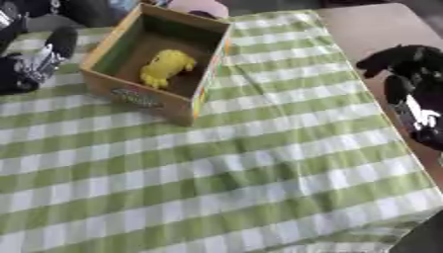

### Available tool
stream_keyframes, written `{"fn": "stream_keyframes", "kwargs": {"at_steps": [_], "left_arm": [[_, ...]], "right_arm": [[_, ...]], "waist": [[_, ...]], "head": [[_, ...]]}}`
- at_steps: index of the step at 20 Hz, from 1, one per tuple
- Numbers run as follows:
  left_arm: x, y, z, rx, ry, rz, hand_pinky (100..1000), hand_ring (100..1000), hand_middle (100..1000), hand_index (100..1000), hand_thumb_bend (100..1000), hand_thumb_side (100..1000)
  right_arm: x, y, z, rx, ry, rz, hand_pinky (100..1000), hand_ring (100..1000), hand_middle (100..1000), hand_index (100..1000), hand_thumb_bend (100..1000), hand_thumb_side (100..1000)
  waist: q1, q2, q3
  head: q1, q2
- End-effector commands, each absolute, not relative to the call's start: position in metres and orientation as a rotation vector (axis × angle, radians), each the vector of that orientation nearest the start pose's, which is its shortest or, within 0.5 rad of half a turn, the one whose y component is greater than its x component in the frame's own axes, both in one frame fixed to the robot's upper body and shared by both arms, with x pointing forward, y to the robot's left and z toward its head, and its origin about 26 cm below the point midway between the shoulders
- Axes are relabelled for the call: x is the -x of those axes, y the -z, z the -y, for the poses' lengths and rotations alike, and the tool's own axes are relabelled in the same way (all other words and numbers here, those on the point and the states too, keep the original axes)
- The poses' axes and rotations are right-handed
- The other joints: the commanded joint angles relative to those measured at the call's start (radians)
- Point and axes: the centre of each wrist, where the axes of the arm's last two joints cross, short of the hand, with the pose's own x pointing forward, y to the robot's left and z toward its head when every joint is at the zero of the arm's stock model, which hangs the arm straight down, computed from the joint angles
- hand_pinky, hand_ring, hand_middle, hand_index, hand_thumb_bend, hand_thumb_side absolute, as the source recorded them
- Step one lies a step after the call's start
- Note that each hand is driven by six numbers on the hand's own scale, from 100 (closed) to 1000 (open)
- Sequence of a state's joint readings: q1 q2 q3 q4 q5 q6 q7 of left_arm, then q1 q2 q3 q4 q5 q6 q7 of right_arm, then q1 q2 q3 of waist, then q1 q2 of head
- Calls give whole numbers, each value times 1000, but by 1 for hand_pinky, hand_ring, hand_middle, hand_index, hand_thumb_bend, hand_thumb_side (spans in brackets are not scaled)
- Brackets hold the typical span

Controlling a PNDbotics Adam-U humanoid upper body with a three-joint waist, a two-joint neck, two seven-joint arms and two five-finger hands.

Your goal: Pick up objects on the table and place them in the box.

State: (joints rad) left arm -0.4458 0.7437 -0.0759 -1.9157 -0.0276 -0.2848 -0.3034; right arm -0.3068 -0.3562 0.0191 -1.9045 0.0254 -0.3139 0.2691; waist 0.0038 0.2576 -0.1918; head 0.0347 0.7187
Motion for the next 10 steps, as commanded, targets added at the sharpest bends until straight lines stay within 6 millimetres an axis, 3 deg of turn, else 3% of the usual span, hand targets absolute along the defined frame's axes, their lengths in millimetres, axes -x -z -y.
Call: {"fn": "stream_keyframes", "kwargs": {"at_steps": [1, 5, 10], "left_arm": [[-301, -264, -290, 271, -1761, -3142, 734, 686, 683, 936, 100, 792], [-298, -233, -283, -9, -1819, -3203, 728, 677, 676, 948, 100, 828], [-296, -208, -274, -229, -1864, -3255, 714, 664, 666, 958, 100, 865]], "right_arm": [[-313, -185, 271, 77, -798, 2399, 786, 728, 554, 748, 100, 527], [-313, -180, 273, 78, -770, 2387, 786, 728, 554, 749, 100, 527], [-313, -175, 275, 85, -764, 2367, 785, 729, 555, 750, 100, 526]], "waist": [[-2, -15, 8], [-8, -15, 26], [-11, -20, 44]], "head": [[22, 12], [40, 29], [48, 47]]}}
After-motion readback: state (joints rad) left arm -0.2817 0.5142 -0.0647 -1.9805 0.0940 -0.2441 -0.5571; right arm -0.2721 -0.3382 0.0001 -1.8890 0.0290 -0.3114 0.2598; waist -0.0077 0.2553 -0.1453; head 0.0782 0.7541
